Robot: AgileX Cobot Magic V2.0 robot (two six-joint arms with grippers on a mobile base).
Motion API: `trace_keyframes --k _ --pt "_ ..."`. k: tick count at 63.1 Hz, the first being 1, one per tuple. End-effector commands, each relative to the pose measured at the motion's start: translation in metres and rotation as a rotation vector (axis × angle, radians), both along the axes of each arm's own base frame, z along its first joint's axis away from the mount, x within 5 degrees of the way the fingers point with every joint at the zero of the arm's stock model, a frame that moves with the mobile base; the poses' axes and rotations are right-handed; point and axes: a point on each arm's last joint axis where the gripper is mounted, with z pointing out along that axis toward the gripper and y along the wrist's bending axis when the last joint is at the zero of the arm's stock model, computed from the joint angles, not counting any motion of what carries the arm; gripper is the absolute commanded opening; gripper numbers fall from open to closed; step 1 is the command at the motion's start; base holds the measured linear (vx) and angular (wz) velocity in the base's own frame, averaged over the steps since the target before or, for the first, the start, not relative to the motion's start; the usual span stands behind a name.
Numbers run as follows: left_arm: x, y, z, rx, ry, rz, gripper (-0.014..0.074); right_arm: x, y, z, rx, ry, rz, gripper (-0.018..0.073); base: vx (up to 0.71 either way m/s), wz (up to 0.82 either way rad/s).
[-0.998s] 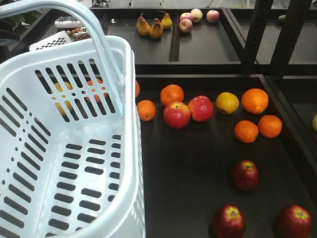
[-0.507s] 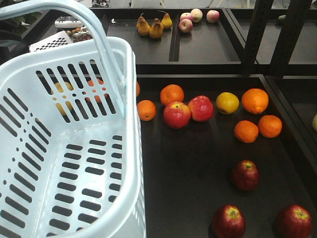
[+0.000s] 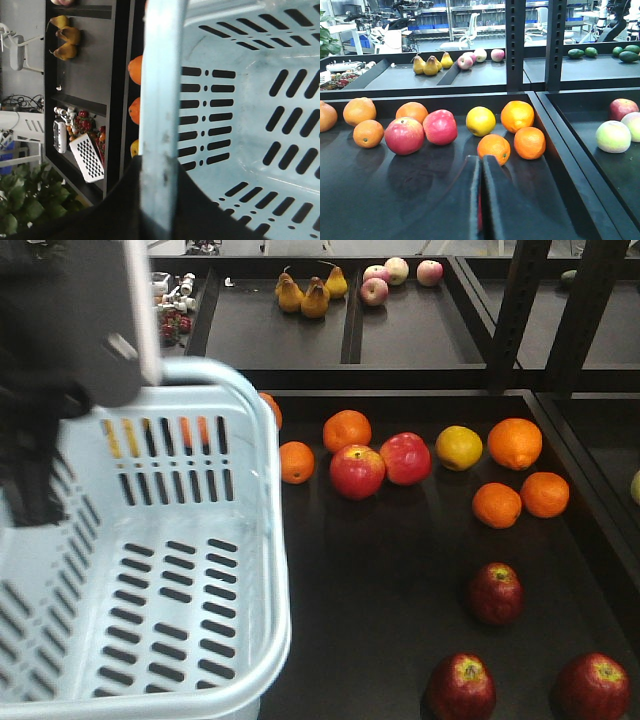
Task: Pick three apples into basket with both arms
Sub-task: 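Lower the light-blue basket onto the table and release it with the left gripper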
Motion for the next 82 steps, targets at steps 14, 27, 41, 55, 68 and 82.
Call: trace_keyframes --k 14,27,41,55,68,82 --pt "0.05 -0.018 -0.065 -0.174 -0.179 -0.093 -0.0006 0.0 0.0 0.004 -0.012 -0.078 0.0 -0.0009 0.0 0.0" --pt "0.085 -0.021 -0.103 -0.209 -0.147 -0.072 -0.0006 0.0 0.0 0.004 -0.012 -0.078 0.0 -0.0009 0.0 0.0" --pt "0.106 -0.039 -0.132 -0.231 -0.139 -0.117 -0.0006 0.0 0.0 0.004 -0.012 -0.078 0.0 -0.0009 0.0 0.0" --pt "0.119 -0.049 -0.159 -0.209 -0.098 -0.133 -0.0006 0.0 0.0 0.004 -0.012 -0.078 0.0 -0.0009 0.0 0.0" --pt "0.125 -0.053 -0.17 -0.195 -0.088 -0.147 -0.0006 0.0 0.0 0.004 -0.012 -0.078 0.0 -0.0009 0.0 0.0" --pt "0.128 -0.054 -0.181 -0.15 -0.07 -0.155 -0.0006 0.0 0.0 0.004 -0.012 -0.078 0.0 -0.0009 0.0 0.0"
